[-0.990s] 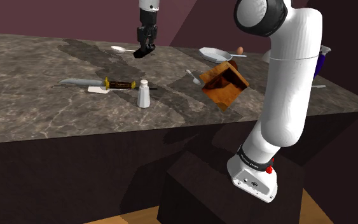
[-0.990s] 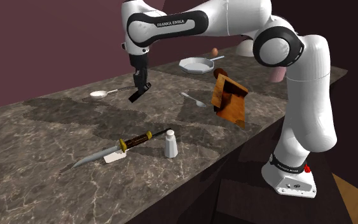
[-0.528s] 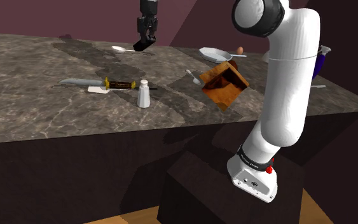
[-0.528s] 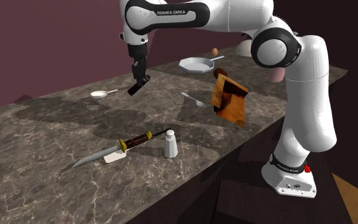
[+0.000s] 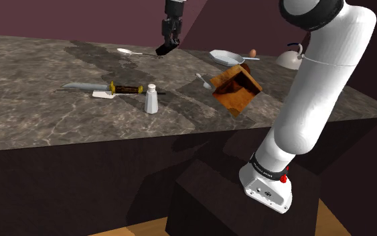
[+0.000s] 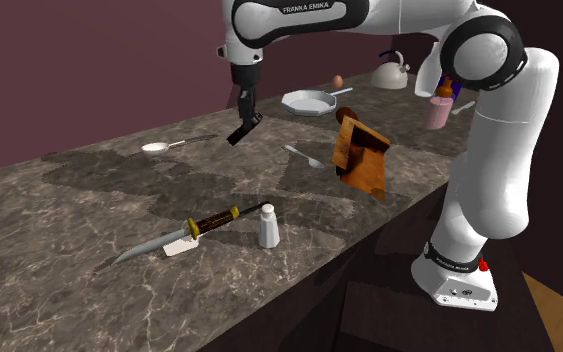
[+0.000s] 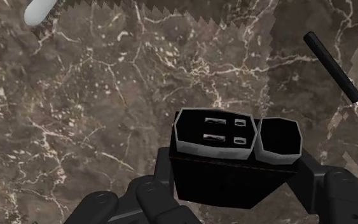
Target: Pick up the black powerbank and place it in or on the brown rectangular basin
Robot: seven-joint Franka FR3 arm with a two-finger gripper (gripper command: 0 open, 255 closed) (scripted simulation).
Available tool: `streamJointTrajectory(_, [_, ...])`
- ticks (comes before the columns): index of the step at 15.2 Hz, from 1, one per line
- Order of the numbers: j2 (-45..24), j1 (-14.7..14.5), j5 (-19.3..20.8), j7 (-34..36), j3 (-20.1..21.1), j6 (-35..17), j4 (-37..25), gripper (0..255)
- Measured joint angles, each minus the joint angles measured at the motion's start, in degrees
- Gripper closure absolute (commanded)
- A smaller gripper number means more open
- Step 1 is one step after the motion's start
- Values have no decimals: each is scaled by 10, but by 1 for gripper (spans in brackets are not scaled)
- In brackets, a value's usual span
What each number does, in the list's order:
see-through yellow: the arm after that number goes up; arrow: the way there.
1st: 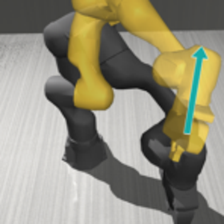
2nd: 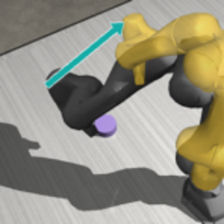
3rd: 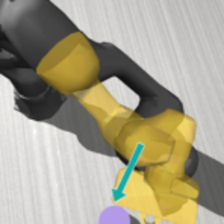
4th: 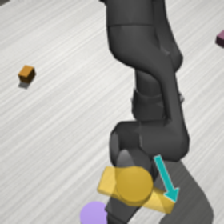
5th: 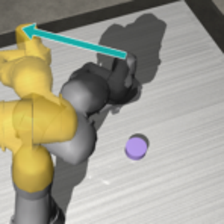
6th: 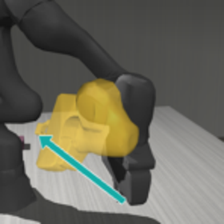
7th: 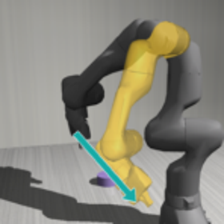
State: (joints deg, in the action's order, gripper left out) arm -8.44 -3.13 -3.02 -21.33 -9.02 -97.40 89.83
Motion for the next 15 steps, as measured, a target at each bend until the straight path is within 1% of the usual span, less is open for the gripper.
streamJointTrajectory(5, [110, 15, 18, -30, -16, -32, 141, 255])
streamJointTrajectory(7, [150, 21, 26, -38, -21, -37, 186, 255])
streamJointTrajectory(9, [184, 26, 34, -46, -26, -36, 218, 255])
streamJointTrajectory(10, [204, 30, 39, -51, -29, -42, 244, 255])
streamJointTrajectory(15, [294, 54, 66, -85, -51, -39, 329, 255])
